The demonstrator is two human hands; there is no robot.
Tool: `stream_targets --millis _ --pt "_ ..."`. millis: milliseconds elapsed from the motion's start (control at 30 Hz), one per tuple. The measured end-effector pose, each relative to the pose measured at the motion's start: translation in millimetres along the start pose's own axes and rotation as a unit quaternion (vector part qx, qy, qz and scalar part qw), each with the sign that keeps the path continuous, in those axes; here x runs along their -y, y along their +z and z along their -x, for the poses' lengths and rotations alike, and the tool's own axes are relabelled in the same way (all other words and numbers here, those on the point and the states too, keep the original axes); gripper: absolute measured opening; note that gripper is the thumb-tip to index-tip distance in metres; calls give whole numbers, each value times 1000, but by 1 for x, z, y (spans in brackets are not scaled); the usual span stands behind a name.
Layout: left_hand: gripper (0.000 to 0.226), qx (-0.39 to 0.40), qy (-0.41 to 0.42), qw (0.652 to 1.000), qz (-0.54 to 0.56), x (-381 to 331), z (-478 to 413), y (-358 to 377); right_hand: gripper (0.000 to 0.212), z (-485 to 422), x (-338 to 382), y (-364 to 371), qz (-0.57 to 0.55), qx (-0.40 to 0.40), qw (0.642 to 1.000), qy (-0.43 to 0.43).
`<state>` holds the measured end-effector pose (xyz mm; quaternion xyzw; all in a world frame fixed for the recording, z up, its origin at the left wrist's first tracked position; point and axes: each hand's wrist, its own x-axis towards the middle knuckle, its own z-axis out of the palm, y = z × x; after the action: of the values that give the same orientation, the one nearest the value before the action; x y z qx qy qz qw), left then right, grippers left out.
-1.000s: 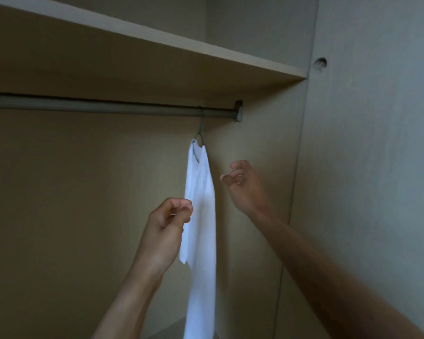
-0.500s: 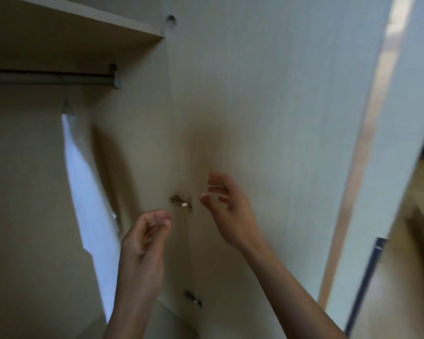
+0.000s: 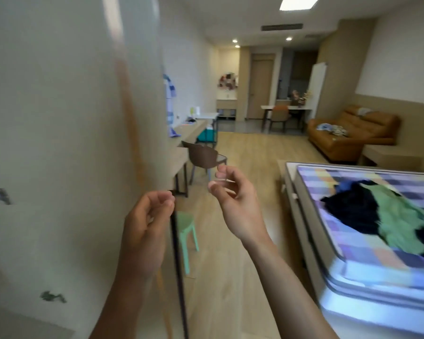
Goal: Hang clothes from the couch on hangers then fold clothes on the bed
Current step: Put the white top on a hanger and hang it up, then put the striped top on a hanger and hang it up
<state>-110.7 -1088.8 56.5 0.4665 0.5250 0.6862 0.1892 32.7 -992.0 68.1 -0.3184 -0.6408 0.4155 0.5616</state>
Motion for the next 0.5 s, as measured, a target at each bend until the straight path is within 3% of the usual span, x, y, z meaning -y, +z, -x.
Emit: stream_targets --millis 233,500 --pt "33 87 -38 995 23 -3 10 138 26 -18 -20 -139 13 -74 996 38" --pt "18 117 -77 988 65 46 -43 247 27 -86 -93 -203 33 -106 992 68"
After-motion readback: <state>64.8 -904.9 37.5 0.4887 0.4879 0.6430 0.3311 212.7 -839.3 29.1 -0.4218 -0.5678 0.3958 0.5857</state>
